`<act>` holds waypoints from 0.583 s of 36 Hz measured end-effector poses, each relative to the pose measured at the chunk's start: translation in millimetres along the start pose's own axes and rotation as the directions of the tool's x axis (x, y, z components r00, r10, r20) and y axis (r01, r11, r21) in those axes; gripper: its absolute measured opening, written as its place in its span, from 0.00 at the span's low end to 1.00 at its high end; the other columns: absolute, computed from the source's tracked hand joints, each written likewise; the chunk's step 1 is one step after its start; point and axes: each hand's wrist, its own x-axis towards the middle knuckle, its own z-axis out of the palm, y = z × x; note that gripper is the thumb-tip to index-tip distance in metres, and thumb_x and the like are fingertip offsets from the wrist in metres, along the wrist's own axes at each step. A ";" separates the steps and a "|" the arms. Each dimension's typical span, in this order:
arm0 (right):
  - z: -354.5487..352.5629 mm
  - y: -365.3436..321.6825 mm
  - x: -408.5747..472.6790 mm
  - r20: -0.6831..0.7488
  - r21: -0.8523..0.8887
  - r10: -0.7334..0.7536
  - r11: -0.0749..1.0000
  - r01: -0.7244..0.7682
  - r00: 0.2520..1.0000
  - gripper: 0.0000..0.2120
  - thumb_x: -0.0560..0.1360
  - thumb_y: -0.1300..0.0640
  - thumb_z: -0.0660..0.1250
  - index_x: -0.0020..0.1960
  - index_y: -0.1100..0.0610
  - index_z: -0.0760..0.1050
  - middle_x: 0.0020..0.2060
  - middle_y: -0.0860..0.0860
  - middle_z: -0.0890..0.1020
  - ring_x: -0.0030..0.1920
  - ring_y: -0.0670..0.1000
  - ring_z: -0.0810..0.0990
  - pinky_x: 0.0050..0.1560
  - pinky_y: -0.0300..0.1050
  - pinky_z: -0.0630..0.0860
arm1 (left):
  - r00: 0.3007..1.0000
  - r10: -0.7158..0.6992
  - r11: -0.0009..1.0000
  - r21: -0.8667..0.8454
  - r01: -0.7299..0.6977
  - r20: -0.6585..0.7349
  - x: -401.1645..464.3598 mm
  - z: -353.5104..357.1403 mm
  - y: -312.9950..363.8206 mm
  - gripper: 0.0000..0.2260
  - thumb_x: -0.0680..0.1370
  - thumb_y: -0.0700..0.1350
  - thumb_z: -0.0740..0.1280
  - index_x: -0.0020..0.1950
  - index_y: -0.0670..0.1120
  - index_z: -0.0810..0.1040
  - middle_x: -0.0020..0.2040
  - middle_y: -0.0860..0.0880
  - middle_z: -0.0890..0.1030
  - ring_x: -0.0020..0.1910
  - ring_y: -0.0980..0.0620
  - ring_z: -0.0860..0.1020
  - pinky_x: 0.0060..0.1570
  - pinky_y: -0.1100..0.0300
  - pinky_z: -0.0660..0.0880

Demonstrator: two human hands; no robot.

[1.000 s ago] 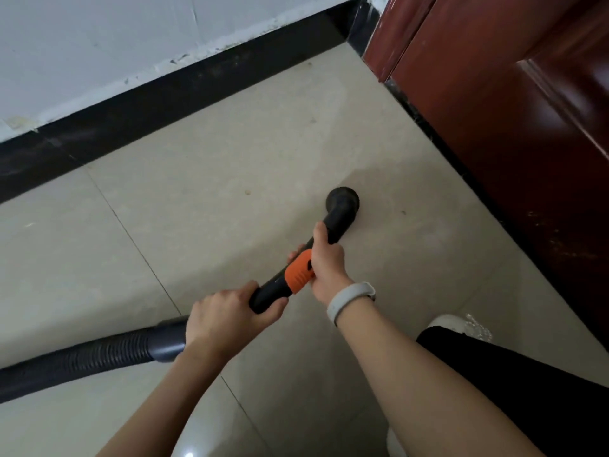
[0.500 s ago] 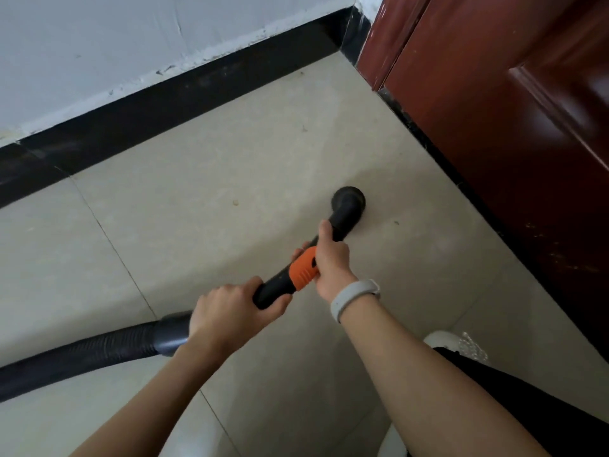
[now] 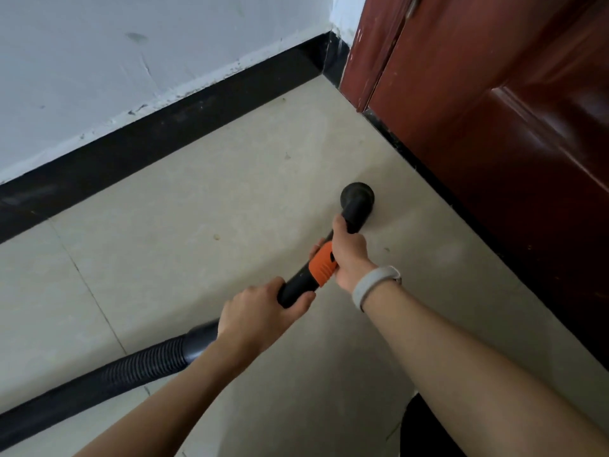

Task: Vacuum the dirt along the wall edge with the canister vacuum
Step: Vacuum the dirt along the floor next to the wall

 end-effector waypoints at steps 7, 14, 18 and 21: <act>47.2 -70.9 20.8 0.180 -0.080 0.003 0.997 0.011 0.984 0.16 0.82 0.49 0.60 0.44 0.61 0.67 0.34 0.56 0.75 0.36 0.56 0.78 0.46 0.54 0.80 | 0.980 -0.172 0.981 -0.107 0.161 -0.102 53.5 -30.3 10.2 0.24 0.67 0.73 0.53 0.36 0.52 0.69 0.30 0.52 0.75 0.29 0.53 0.75 0.27 0.60 0.65; -7.1 -44.9 18.0 0.124 -0.137 0.097 0.987 -0.080 0.988 0.19 0.81 0.45 0.57 0.43 0.60 0.69 0.34 0.53 0.78 0.34 0.53 0.81 0.44 0.49 0.80 | 0.995 -0.089 0.996 0.019 0.088 0.055 28.6 -20.6 34.1 0.22 0.67 0.72 0.52 0.35 0.54 0.65 0.30 0.54 0.73 0.28 0.55 0.72 0.26 0.60 0.61; -54.3 -58.5 28.3 0.046 -0.144 0.098 0.985 -0.090 0.994 0.19 0.82 0.44 0.57 0.43 0.58 0.70 0.34 0.52 0.78 0.25 0.49 0.80 0.33 0.44 0.76 | 0.990 -0.042 0.999 -0.012 0.044 0.138 35.5 -5.1 74.2 0.22 0.68 0.73 0.54 0.36 0.55 0.65 0.31 0.55 0.73 0.31 0.52 0.73 0.27 0.60 0.62; -57.9 -82.8 40.3 0.058 -0.131 0.058 0.990 -0.050 0.997 0.17 0.82 0.45 0.58 0.47 0.60 0.70 0.38 0.54 0.79 0.34 0.53 0.80 0.42 0.49 0.80 | 0.990 -0.090 0.995 -0.041 0.096 0.113 58.6 -5.6 93.2 0.21 0.71 0.72 0.57 0.37 0.54 0.67 0.33 0.55 0.74 0.35 0.51 0.75 0.31 0.59 0.65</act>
